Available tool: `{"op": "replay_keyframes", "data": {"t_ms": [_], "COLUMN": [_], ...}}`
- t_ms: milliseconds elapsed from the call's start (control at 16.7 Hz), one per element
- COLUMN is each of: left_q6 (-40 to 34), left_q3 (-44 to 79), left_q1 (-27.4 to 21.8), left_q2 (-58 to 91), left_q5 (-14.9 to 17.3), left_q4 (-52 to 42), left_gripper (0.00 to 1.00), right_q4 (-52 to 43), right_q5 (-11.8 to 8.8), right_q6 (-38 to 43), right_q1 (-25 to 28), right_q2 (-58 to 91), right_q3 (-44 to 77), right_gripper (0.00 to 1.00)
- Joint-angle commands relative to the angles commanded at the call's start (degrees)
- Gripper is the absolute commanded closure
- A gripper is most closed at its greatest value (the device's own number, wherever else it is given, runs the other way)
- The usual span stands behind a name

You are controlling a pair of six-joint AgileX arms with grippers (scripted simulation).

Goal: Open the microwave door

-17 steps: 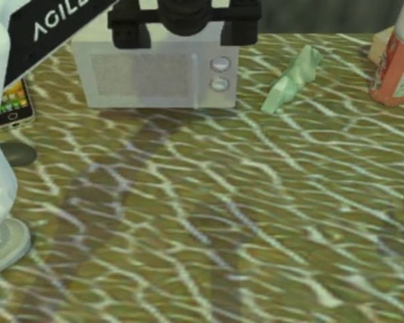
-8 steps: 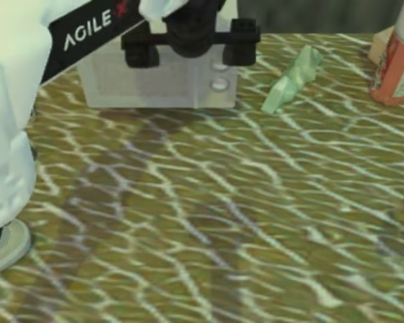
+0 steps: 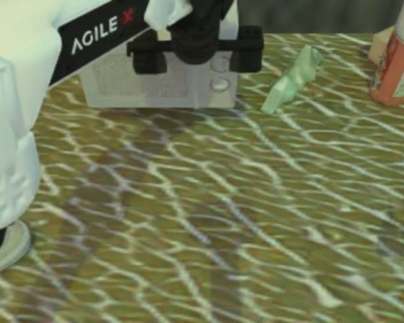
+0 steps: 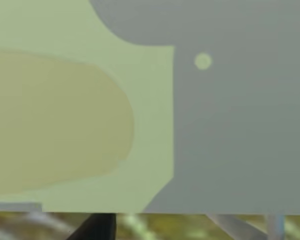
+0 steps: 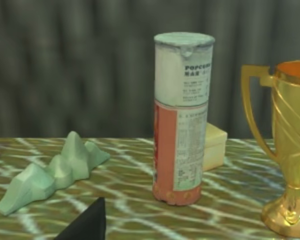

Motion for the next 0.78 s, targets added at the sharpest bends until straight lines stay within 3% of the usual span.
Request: {"op": "replay_keyframes", "data": {"t_ms": [600,780], "left_q6": [0.0,0.0], "left_q3": [0.0,0.0], "left_q1": [0.0,0.0], "left_q2": [0.0,0.0], "left_q5": [0.0,0.0], "left_q4": [0.0,0.0], "left_gripper": [0.98,1.00], "right_q4": [0.0,0.0], "right_q5": [0.0,0.0], "right_q6": [0.0,0.0], "right_q1": [0.0,0.0], "right_q2": [0.0,0.0], "right_q3": [0.0,0.0], "right_gripper": [0.00,0.00]}}
